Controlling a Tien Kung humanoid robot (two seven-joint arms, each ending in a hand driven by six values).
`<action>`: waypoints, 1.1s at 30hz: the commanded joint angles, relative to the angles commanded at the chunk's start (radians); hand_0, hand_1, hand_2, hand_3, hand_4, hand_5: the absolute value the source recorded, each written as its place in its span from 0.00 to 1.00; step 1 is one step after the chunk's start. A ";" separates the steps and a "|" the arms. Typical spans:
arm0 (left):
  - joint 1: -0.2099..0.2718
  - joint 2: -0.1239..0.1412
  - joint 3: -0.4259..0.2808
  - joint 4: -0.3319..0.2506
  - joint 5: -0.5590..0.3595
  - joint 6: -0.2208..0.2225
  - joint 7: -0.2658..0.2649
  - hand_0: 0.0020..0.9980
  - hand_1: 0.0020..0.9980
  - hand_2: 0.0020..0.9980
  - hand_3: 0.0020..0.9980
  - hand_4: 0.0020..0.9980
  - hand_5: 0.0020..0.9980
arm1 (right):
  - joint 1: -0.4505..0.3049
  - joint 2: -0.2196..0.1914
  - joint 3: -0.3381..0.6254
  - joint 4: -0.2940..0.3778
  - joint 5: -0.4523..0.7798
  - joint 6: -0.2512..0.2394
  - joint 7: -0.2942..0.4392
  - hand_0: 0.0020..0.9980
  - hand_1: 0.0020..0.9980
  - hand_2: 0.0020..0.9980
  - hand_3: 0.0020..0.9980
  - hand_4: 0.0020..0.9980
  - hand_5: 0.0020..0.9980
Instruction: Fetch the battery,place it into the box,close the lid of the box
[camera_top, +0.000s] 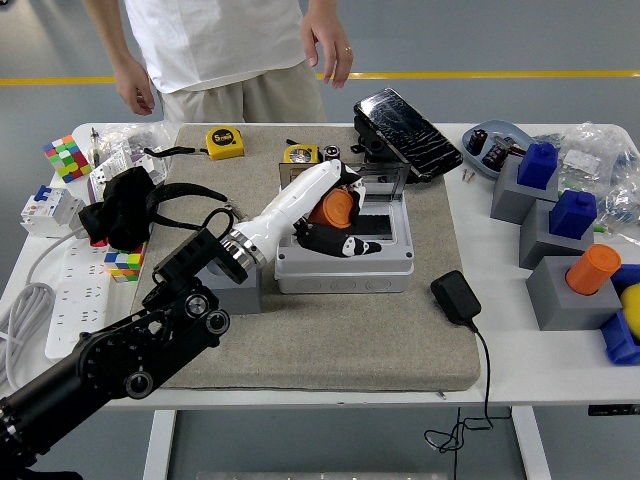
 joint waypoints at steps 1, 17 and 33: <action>-0.016 -0.010 0.011 0.010 0.015 -0.003 0.019 0.01 0.00 0.08 0.12 1.00 0.09 | 0.000 0.000 -0.001 0.000 0.001 0.000 0.000 0.64 0.65 0.66 0.57 0.97 0.58; -0.130 -0.043 0.115 0.173 0.157 -0.019 0.139 0.02 0.00 0.10 0.15 1.00 0.21 | 0.000 -0.001 -0.021 0.000 0.009 0.001 0.000 0.64 0.65 0.66 0.57 0.97 0.58; -0.122 -0.043 0.127 0.192 0.165 0.002 0.112 0.25 0.29 0.33 0.42 1.00 0.31 | 0.000 -0.003 -0.047 0.000 0.022 0.003 0.004 0.64 0.65 0.66 0.57 0.97 0.58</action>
